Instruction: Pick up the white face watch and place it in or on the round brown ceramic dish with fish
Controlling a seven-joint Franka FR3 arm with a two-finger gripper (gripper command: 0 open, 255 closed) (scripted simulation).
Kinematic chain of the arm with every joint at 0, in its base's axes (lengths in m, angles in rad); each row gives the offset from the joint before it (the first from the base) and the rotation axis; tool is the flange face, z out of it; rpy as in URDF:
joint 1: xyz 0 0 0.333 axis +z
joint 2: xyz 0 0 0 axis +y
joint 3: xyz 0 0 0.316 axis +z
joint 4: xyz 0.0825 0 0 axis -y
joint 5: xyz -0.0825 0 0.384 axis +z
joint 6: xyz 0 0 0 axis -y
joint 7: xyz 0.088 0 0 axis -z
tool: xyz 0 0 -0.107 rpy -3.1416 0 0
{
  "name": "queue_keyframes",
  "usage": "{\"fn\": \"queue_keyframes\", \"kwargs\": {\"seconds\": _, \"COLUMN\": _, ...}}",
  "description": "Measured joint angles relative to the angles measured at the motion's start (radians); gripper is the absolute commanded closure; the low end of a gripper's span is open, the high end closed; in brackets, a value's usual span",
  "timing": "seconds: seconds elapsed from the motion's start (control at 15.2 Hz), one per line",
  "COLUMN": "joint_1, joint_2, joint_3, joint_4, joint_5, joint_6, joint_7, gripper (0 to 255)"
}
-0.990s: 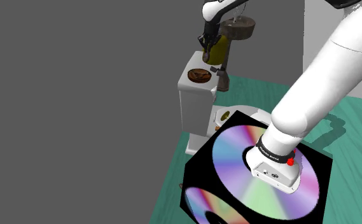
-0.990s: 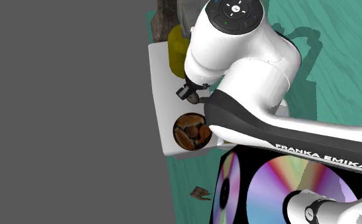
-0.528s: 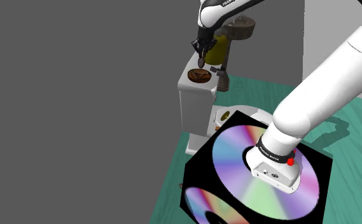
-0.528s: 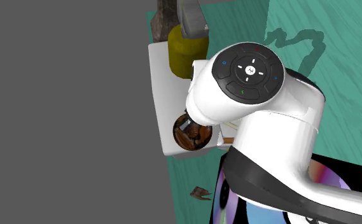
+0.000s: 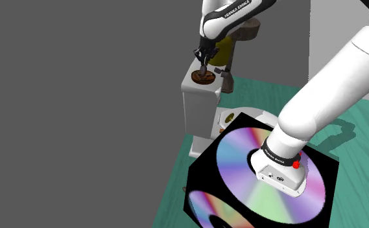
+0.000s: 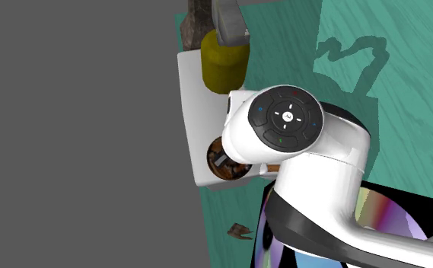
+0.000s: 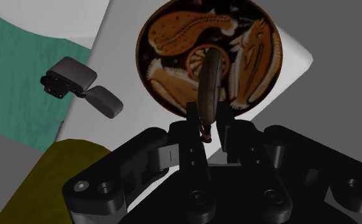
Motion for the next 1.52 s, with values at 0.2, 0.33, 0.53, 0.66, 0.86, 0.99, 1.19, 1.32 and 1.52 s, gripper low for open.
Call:
{"fn": "queue_keyframes", "kwargs": {"seconds": 0.2, "joint_1": -0.003, "joint_2": 0.011, "joint_3": -0.001, "joint_4": -0.017, "joint_5": -0.010, "joint_6": 0.044, "joint_7": 0.010, "gripper": 255}}
{"fn": "queue_keyframes", "kwargs": {"seconds": 0.33, "joint_1": -0.005, "joint_2": 0.028, "joint_3": -0.002, "joint_4": -0.027, "joint_5": -0.017, "joint_6": 0.075, "joint_7": 0.017, "gripper": 255}}
{"fn": "queue_keyframes", "kwargs": {"seconds": 0.53, "joint_1": -0.007, "joint_2": 0.044, "joint_3": -0.002, "joint_4": -0.040, "joint_5": -0.023, "joint_6": 0.101, "joint_7": 0.026, "gripper": 255}}
{"fn": "queue_keyframes", "kwargs": {"seconds": 0.66, "joint_1": -0.006, "joint_2": 0.049, "joint_3": 0.000, "joint_4": -0.041, "joint_5": -0.024, "joint_6": 0.106, "joint_7": 0.028, "gripper": 255}}
{"fn": "queue_keyframes", "kwargs": {"seconds": 0.86, "joint_1": -0.006, "joint_2": 0.050, "joint_3": 0.001, "joint_4": -0.040, "joint_5": -0.023, "joint_6": 0.105, "joint_7": 0.028, "gripper": 255}}
{"fn": "queue_keyframes", "kwargs": {"seconds": 0.99, "joint_1": -0.006, "joint_2": 0.048, "joint_3": 0.002, "joint_4": -0.049, "joint_5": -0.025, "joint_6": 0.103, "joint_7": 0.032, "gripper": 0}}
{"fn": "queue_keyframes", "kwargs": {"seconds": 1.19, "joint_1": -0.006, "joint_2": 0.048, "joint_3": 0.003, "joint_4": -0.054, "joint_5": -0.026, "joint_6": 0.101, "joint_7": 0.035, "gripper": 0}}
{"fn": "queue_keyframes", "kwargs": {"seconds": 1.32, "joint_1": -0.007, "joint_2": 0.051, "joint_3": 0.001, "joint_4": -0.052, "joint_5": -0.025, "joint_6": 0.102, "joint_7": 0.033, "gripper": 0}}
{"fn": "queue_keyframes", "kwargs": {"seconds": 1.52, "joint_1": 0.000, "joint_2": -0.002, "joint_3": 0.006, "joint_4": -0.034, "joint_5": -0.010, "joint_6": 0.032, "joint_7": 0.020, "gripper": 0}}
